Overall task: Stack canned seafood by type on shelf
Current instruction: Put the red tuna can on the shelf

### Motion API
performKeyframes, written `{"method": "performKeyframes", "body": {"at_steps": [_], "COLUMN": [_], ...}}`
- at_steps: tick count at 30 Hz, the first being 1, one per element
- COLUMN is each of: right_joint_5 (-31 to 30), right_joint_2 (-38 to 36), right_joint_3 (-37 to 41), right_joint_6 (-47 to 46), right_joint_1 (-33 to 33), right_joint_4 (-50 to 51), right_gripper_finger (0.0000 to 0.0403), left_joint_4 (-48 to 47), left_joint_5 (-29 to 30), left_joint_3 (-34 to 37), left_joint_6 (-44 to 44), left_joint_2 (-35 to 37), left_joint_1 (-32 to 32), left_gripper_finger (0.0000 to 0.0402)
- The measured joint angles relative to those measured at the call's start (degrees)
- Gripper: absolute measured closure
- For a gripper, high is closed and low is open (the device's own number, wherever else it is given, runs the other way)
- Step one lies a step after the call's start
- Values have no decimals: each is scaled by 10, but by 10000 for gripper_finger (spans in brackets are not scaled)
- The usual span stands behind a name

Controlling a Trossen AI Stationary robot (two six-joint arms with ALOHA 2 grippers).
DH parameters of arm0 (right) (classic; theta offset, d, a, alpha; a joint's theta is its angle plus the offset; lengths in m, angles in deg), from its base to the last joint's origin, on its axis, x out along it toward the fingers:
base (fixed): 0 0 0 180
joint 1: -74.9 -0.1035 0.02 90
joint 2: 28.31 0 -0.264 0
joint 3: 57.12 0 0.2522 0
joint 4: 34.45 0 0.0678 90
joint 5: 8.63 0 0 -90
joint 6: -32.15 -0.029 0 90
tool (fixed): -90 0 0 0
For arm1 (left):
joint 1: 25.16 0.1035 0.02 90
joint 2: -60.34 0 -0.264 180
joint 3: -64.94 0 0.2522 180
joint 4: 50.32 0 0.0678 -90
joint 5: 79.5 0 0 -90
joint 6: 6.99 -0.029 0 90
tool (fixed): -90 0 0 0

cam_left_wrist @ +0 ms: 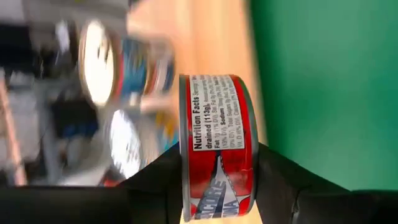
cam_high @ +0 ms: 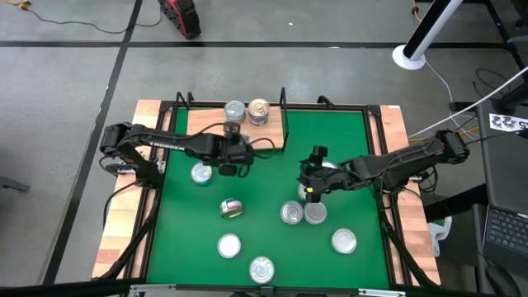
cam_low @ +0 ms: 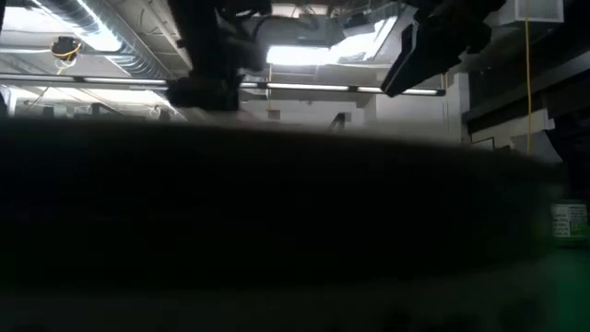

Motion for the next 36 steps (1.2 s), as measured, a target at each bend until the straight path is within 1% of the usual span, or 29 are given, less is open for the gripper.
{"method": "performKeyframes", "body": {"at_steps": [2,4,9,12,19,23,29,36], "right_joint_5": [0,0,0,1,1,1,1,2], "right_joint_2": [-3,-4,-4,-4,-4,-4,-4,-4], "right_joint_3": [0,0,0,0,0,0,0,0], "right_joint_6": [0,0,0,0,0,0,0,0], "right_joint_1": [0,0,0,0,0,0,0,0], "right_joint_4": [2,4,14,15,14,12,10,10], "right_gripper_finger": [129,129,129,129,129,129,129,129], "left_joint_4": [-44,-63,-53,-50,14,66,97,111], "left_joint_5": [14,22,24,37,52,62,57,51], "left_joint_3": [3,17,60,84,131,153,156,156], "left_joint_6": [18,30,43,44,39,4,-33,-34], "left_joint_2": [0,0,-1,-1,-1,0,0,0], "left_joint_1": [16,36,87,117,173,195,211,226], "left_gripper_finger": [254,257,259,254,251,250,249,249]}}
